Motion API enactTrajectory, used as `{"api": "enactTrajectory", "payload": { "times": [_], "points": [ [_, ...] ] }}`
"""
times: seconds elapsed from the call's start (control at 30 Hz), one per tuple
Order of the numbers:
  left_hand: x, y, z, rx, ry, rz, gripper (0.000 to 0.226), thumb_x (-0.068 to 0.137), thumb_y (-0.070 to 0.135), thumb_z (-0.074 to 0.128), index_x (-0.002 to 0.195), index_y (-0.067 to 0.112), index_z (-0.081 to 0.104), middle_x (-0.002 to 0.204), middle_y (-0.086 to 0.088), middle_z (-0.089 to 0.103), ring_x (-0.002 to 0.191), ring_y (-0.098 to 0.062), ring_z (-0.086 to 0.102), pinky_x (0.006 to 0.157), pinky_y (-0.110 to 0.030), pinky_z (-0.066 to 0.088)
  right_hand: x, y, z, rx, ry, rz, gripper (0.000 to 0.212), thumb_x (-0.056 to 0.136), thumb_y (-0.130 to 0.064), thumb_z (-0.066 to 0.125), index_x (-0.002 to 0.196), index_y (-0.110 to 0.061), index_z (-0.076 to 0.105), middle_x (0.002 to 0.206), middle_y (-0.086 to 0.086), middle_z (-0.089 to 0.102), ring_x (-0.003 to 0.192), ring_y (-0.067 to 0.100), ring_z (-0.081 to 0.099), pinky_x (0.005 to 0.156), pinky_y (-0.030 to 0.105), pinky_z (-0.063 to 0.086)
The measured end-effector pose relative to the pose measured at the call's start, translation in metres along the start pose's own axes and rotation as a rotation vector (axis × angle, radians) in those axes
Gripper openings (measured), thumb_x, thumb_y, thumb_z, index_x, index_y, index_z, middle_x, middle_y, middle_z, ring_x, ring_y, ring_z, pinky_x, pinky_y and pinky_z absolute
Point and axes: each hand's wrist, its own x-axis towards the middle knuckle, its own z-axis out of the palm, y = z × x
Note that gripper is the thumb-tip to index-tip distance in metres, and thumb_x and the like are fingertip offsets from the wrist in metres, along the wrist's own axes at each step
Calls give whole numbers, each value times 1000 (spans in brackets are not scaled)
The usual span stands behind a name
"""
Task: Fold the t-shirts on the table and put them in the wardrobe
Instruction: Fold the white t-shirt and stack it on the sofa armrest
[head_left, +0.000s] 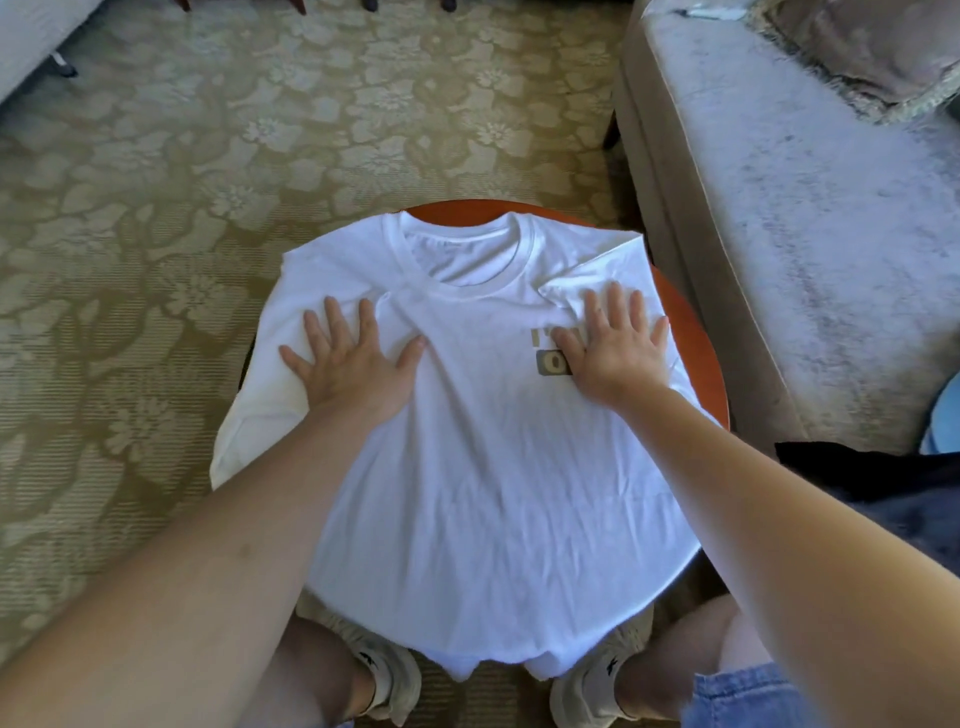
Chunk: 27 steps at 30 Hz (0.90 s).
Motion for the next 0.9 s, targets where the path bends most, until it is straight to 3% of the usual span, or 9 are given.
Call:
{"api": "enactTrajectory", "payload": {
  "times": [0.3,0.47,0.57,0.67,0.77,0.9],
  "points": [
    [28,10,-2,-30,33,12,82,89,75,18,156,31,-2,162,-5,-17,148,-27,-19,115,-61,-9,38,13,-6,9,1,38,74,95,-67,13,156,-27,1,164,1,-11,150,26,-13,119,52,-4],
    [31,6,-17,-186,-40,-5,86,87,72,39,155,32,6,164,-2,-11,149,-23,-16,117,-54,-7,41,17,-29,277,9,16,67,93,-64,40,147,-25,33,157,2,24,146,25,15,117,57,7],
    [21,-11,-23,-330,102,16,74,89,59,52,151,26,28,163,-2,9,150,-21,-1,119,-50,1,17,24,-36,401,112,34,64,96,-50,49,151,-24,31,161,4,20,149,23,12,117,57,0],
    [-3,-33,-24,-357,309,33,67,88,51,59,145,21,40,155,-5,26,146,-23,14,118,-48,10,-15,24,-32,389,194,0,58,97,-39,52,150,-22,35,161,7,20,149,26,11,117,59,2],
    [-30,-48,-24,-301,238,0,76,88,54,58,150,20,31,158,-7,19,147,-25,9,119,-46,8,-49,21,-29,361,238,-43,56,96,-39,53,147,-22,40,159,9,24,148,28,14,117,60,7],
    [-66,-49,-20,-111,73,83,87,86,69,48,155,27,16,163,-4,-4,149,-24,-10,120,-50,-1,-103,13,-16,270,133,-26,61,96,-49,48,151,-28,32,162,6,13,150,26,5,117,56,3]
  ]
}}
